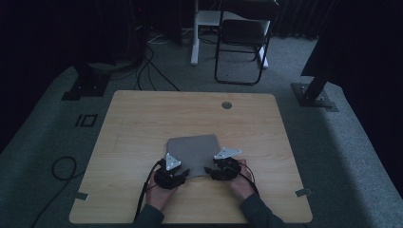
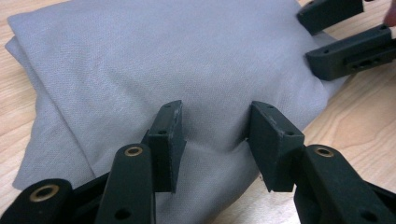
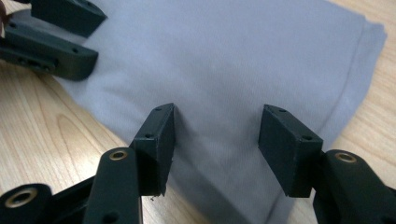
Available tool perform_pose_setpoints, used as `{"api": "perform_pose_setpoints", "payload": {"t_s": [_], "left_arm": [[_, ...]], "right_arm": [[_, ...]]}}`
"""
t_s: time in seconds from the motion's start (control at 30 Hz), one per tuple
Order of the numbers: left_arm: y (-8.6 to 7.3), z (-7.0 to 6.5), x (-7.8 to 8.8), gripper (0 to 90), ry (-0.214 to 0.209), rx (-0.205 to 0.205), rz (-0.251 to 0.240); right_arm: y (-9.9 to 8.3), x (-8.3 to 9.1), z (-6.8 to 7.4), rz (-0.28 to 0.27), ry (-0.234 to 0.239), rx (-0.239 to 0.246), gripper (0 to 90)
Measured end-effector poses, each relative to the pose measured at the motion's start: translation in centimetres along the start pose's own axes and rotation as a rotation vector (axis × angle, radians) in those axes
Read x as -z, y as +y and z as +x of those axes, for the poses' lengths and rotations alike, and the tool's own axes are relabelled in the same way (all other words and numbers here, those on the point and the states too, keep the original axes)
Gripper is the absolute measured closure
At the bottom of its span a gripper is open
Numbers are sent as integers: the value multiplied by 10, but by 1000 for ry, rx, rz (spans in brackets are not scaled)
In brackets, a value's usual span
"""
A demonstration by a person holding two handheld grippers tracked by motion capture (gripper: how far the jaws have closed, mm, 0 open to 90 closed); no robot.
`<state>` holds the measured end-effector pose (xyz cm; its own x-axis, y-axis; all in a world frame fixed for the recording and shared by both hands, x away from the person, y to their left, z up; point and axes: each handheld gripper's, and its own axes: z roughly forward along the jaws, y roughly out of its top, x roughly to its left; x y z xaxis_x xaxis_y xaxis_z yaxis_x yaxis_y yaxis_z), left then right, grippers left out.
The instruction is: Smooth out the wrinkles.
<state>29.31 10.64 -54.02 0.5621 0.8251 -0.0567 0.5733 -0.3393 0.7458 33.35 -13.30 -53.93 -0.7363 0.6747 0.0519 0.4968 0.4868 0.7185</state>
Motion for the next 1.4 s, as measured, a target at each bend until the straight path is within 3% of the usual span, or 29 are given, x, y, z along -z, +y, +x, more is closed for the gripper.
{"api": "perform_pose_setpoints", "payload": {"t_s": [0.1, 0.33, 0.47, 0.73, 1.03, 1.2, 1.4], "left_arm": [[-1, 4, 0, 558, 13, 1, -3], [2, 17, -3, 555, 43, -16, -12], [8, 26, -9, 547, 59, -17, -12], [11, 35, -16, 543, 78, 10, -10], [-7, 46, -2, 543, 101, 52, 0], [-13, 51, 18, 544, 111, 77, -39], [-21, 60, 31, 542, 140, 121, -53]], "right_arm": [[-5, -4, -2, 25, -5, -3, 458], [-4, -10, 0, 11, -11, -7, 477], [-1, -14, 6, 7, -54, 0, 514], [4, -21, -3, -14, -80, -35, 523], [3, -20, -6, -37, -74, -50, 466], [3, -3, -9, -84, -55, -52, 431], [-5, 14, -23, -107, -82, -93, 420]]}}
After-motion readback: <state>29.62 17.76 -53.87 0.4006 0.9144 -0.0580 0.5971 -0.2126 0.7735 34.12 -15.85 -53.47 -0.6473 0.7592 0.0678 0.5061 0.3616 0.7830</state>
